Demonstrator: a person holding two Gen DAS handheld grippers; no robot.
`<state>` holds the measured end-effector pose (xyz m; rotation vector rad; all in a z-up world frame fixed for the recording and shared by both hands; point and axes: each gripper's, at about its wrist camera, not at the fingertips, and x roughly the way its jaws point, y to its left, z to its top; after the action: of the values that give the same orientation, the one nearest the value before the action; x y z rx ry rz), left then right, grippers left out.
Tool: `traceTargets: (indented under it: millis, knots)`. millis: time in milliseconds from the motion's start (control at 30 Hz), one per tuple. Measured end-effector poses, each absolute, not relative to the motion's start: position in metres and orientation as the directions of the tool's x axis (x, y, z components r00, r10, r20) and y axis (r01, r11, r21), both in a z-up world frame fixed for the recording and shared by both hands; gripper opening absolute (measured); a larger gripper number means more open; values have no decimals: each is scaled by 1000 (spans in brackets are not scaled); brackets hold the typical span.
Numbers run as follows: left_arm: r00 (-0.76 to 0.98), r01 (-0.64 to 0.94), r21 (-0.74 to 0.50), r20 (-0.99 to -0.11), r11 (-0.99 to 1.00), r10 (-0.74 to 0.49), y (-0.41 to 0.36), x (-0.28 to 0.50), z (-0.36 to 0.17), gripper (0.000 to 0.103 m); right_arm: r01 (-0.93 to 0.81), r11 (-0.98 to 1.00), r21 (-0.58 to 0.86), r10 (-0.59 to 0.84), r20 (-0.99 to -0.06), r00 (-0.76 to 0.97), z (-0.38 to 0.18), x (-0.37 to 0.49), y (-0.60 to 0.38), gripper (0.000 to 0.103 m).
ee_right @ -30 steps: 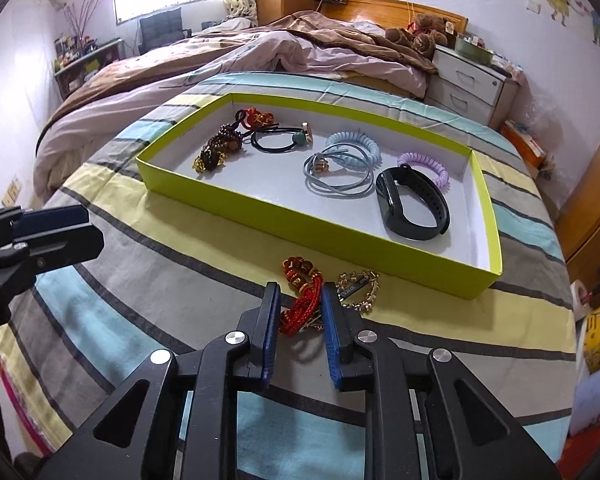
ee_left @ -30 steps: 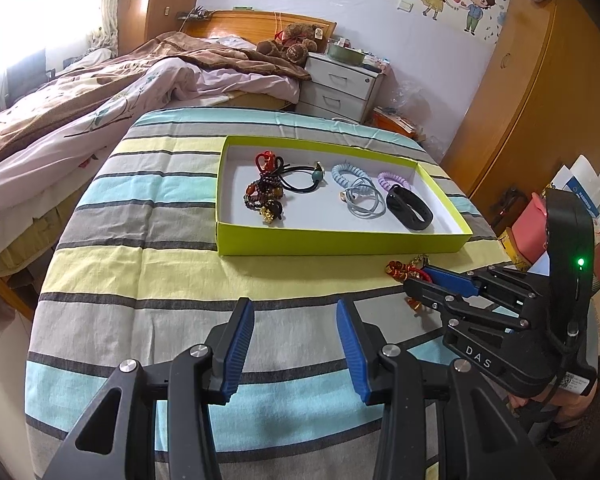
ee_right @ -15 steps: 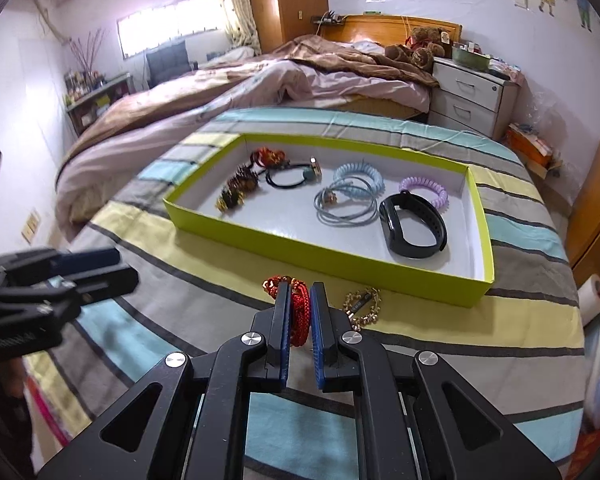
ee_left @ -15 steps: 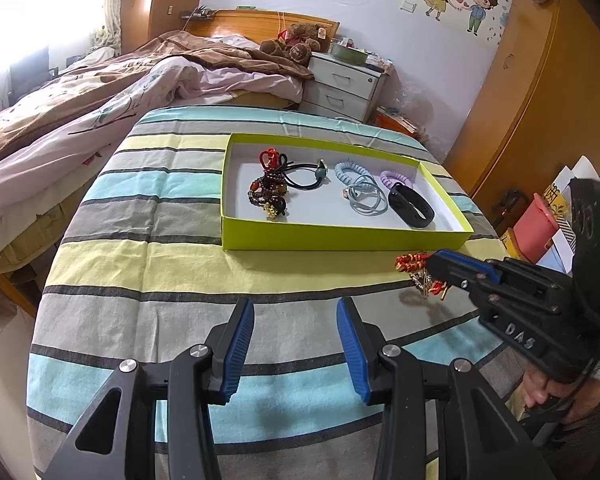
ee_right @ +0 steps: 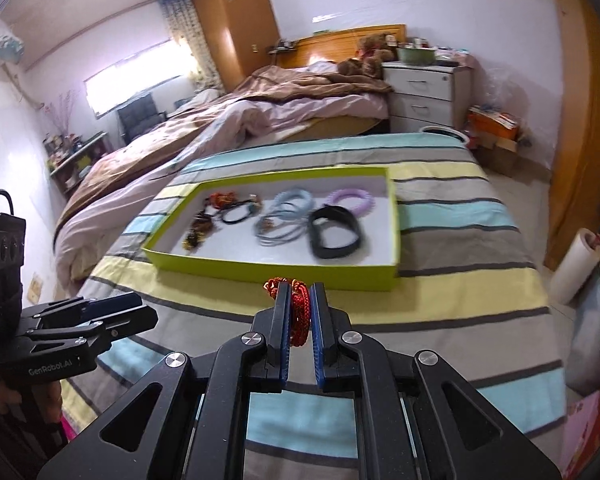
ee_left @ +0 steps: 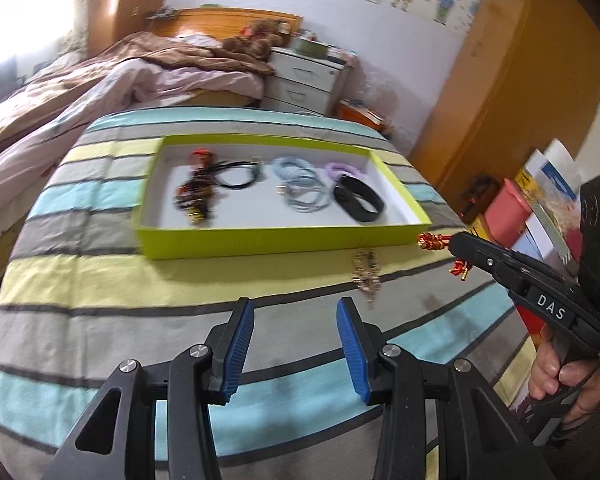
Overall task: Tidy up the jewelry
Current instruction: 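Grasp the gold ornate hair clip with the left tool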
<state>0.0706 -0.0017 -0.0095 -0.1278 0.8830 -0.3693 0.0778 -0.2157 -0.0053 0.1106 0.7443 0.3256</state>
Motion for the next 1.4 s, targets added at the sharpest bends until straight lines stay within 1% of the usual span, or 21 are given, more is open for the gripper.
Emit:
traceTargets:
  millis: [267, 700, 833, 1167, 1400]
  knots:
    - [517, 338, -244, -759, 909, -396, -49, 93, -21, 43, -196, 953, 230, 300, -640, 707, -13, 75, -247, 9]
    - [506, 367, -120, -807, 922, -306, -95, 116, -36, 43, -184, 954, 236, 294, -624, 724, -17, 74, -266, 9]
    - [495, 367, -104, -820, 924, -288, -103, 123, -42, 43, -187, 953, 240, 299, -621, 725, -18, 74, -269, 9]
    - [522, 352, -44, -820, 935, -235, -113, 124, -44, 43, -200, 950, 239, 307, -613, 728, -18, 75, -271, 9]
    - [534, 352, -39, -812, 935, -235, -114, 124, -44, 43, -199, 950, 241, 308, -612, 728, -17, 75, -271, 9]
